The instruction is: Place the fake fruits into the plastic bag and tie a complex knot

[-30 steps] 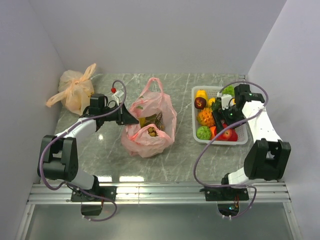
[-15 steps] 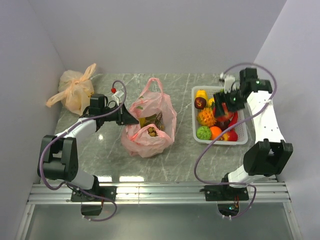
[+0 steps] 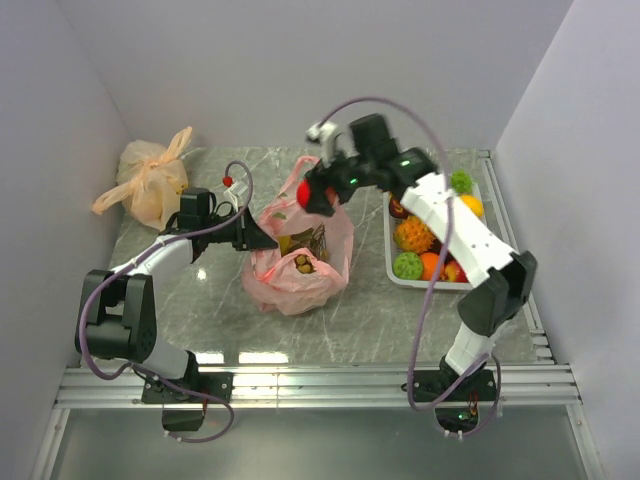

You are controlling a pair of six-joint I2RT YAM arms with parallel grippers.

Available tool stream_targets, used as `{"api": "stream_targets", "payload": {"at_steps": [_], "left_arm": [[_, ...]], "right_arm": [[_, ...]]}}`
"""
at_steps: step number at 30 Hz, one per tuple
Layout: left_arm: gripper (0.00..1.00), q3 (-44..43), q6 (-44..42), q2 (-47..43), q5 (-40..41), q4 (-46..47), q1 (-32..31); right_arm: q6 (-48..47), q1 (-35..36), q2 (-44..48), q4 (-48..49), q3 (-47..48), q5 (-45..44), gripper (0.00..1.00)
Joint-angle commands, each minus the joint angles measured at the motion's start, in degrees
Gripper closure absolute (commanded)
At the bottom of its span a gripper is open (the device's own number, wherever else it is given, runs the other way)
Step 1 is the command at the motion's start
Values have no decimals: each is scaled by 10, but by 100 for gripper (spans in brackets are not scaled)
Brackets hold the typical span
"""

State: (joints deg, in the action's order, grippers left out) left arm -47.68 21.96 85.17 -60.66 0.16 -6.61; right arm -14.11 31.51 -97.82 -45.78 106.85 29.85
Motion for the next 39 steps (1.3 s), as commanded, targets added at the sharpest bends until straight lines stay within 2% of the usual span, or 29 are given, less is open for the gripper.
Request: {"api": "stream_targets", "payload": {"at_steps": [1, 4, 6, 8, 11, 13, 16, 21, 25, 26, 30, 33, 34, 39], "left_arm": [[100, -26, -3, 2, -21, 0, -1], [99, -24, 7, 4, -24, 4, 0], [100, -25, 5, 4, -22, 2, 0], [99, -27, 4, 9, -22, 1, 0], [100, -27, 5, 10, -21, 2, 0], [99, -29, 3, 10, -20, 0, 0], [99, -30, -2, 10, -17, 0, 0], [100, -25, -4, 4, -16, -1, 0], [100, -32, -14, -2, -11, -24, 1], [100, -31, -13, -4, -11, -23, 2], [99, -24, -1, 0, -14, -9, 2], [100, -31, -8, 6, -13, -17, 2], [99, -32, -9, 7, -13, -18, 2], [99, -30, -12, 6, -14, -18, 2]], "right_arm": [[7, 64, -22, 60, -49, -99, 47], [11, 109, -39, 74, -97, -145, 47], [16, 133, -40, 82, -121, -166, 35], [21, 149, -40, 78, -138, -183, 16], [28, 152, -27, 66, -130, -182, 5], [27, 153, -13, 49, -104, -187, 2], [21, 142, 14, 33, -76, -184, 1], [24, 89, 54, 20, -42, -108, 0], [72, -12, 85, 40, -42, -53, 2], [73, -62, 89, 41, -45, -55, 3], [50, -135, 39, -1, -12, -137, 9], [9, -163, 2, -24, -5, -185, 11], [-4, -166, -9, -32, -4, -215, 12], [-99, -181, -53, -52, -17, -248, 14]]}}
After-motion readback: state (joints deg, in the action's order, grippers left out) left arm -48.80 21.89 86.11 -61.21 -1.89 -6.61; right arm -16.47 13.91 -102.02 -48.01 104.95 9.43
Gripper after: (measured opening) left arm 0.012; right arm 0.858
